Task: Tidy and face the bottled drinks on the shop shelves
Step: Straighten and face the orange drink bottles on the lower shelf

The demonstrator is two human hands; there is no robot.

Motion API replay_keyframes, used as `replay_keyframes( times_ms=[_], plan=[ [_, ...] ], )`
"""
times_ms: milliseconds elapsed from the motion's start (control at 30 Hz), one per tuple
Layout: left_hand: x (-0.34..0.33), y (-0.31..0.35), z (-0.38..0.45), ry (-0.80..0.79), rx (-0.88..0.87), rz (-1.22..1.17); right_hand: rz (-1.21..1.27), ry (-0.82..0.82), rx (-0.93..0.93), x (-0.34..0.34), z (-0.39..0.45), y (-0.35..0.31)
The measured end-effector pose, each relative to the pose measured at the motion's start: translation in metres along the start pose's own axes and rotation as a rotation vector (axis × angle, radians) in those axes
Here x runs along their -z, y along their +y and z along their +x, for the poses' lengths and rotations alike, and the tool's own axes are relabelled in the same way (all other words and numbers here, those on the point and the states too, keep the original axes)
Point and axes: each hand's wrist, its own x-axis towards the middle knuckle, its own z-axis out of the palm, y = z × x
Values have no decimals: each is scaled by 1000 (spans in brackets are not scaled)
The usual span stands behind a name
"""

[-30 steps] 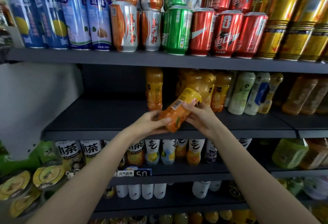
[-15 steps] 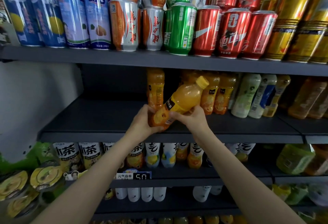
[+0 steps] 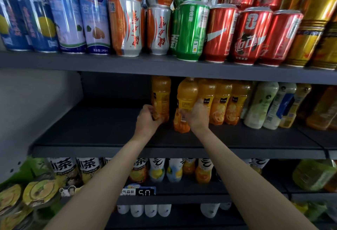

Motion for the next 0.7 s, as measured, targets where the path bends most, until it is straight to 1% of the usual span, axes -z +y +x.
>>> replay_keyframes(
  times_ms=[100, 233, 333, 467, 700],
  plan=[
    [-9, 1, 17, 25, 73, -8, -51, -20, 16, -4, 2, 2],
    [-22, 4, 37, 27, 164, -31, -117, -116, -16, -15, -8, 26],
    [-32, 4, 47, 15, 192, -23, -140, -96, -28, -23, -5, 33],
    [-35, -2, 51, 10, 158, -1, -227, -114, -31, -32, 10, 27],
    [-8, -11, 45, -25, 139, 55, -207, -70, -156, -57, 36, 17]
  ],
)
